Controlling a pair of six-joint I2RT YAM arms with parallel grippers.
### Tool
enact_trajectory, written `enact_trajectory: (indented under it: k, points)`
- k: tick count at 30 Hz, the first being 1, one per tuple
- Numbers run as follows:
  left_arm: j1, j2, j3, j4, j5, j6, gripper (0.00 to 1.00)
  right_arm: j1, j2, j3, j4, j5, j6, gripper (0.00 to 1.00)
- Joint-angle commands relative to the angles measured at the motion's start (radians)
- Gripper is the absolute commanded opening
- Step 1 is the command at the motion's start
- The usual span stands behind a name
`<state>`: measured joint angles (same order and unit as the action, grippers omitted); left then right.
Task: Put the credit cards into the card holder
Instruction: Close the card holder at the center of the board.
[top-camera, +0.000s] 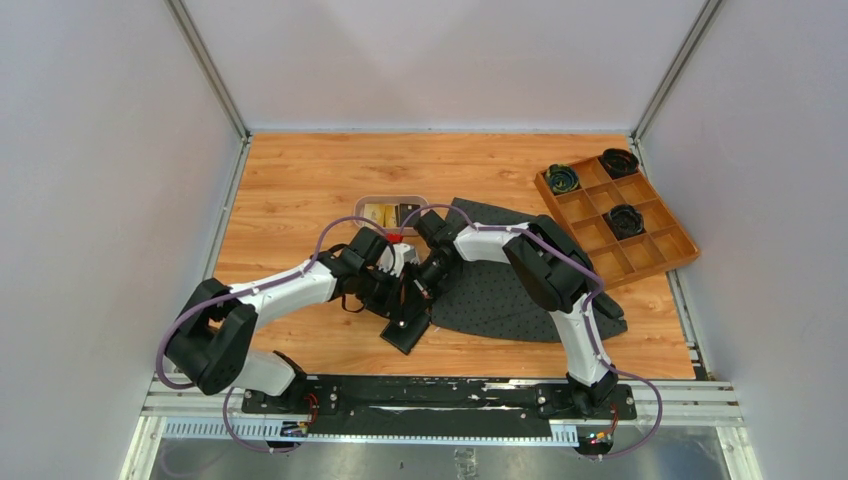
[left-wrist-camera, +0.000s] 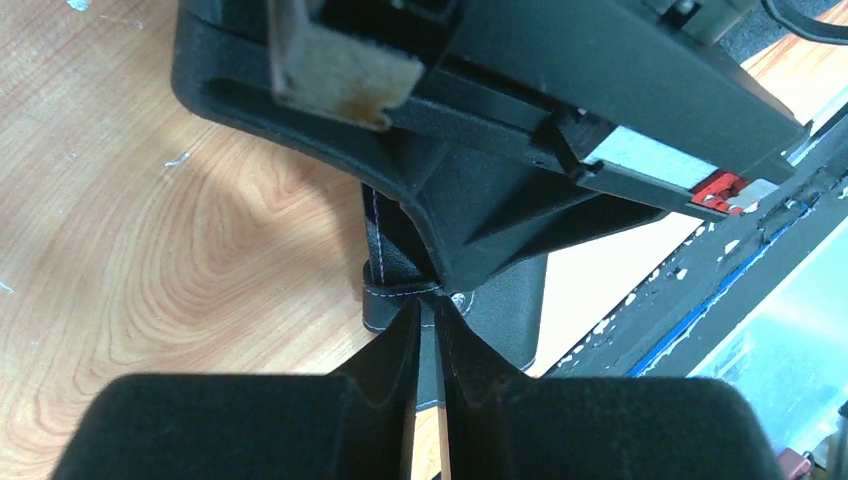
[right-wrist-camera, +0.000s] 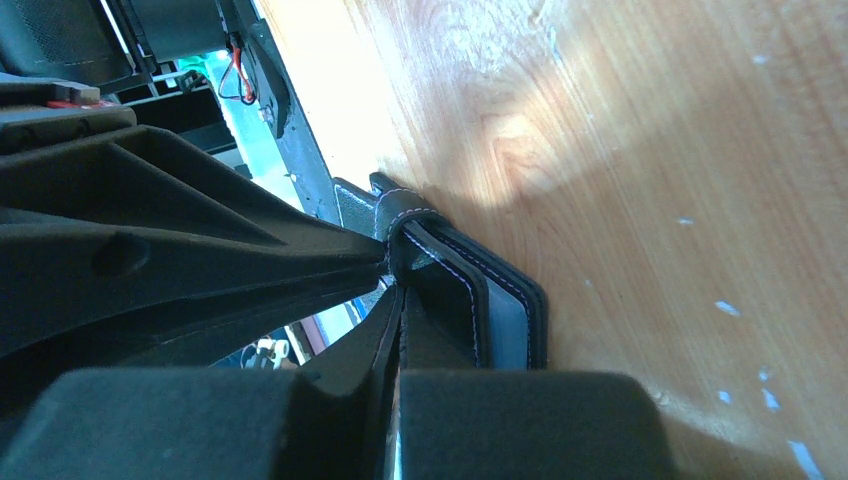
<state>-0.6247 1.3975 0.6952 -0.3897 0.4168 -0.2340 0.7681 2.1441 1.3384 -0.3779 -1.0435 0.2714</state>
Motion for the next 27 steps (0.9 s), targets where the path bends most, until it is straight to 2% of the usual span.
enact_trajectory:
  k: [1, 13, 27]
  points:
    - [0.002, 0.034, -0.018, 0.006, 0.008, -0.009, 0.1, 0.02, 0.029, -0.004, -0.047, 0.075, -0.03, 0.0]
    - [-0.006, 0.075, -0.028, 0.003, -0.02, -0.032, 0.07, 0.02, 0.032, -0.005, -0.048, 0.082, -0.024, 0.0]
    - [-0.104, 0.043, -0.057, 0.019, -0.126, -0.1, 0.06, 0.026, 0.023, -0.014, -0.047, 0.115, -0.024, 0.0]
